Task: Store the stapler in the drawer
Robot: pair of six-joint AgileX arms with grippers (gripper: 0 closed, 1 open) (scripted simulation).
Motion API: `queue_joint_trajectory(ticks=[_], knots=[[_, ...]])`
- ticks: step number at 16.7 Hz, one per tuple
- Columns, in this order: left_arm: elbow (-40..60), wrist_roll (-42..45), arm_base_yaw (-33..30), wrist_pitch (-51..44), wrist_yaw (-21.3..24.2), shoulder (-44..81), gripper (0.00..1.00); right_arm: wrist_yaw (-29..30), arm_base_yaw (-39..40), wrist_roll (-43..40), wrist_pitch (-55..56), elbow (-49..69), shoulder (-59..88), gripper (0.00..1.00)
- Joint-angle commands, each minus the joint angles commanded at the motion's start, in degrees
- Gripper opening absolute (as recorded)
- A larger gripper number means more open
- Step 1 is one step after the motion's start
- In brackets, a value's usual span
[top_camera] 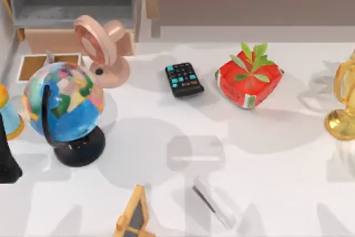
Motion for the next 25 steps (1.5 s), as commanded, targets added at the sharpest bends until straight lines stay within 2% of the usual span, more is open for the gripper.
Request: queue_joint_trajectory(ticks=[4,8,12,19,22,25], knots=[[1.78,-1.77,-1.44,-1.43,0.32,1.74,1.0,0.0,0.0,0.0,0.0,0.0,0.0,1.0],[12.67,-12.63,-9.3,-9.48,1.62,12.47,1.0,0.0,0.0,0.0,0.0,0.0,0.0,1.0],[32.0,-32.88,-20.96,-21.83,2.8,32.75,1.0,0.0,0.0,0.0,0.0,0.0,0.0,1.0],[68.69,-74.43,-41.8,-44.95,2.63,81.87,1.0,0.0,0.0,0.0,0.0,0.0,0.0,1.0],[79.06,-86.61,-48.9,-52.47,1.87,98.86,1.0,0.0,0.0,0.0,0.0,0.0,0.0,1.0],[85.39,-93.44,-54.04,-57.67,1.0,110.42,1.0,0.0,0.0,0.0,0.0,0.0,0.0,1.0]])
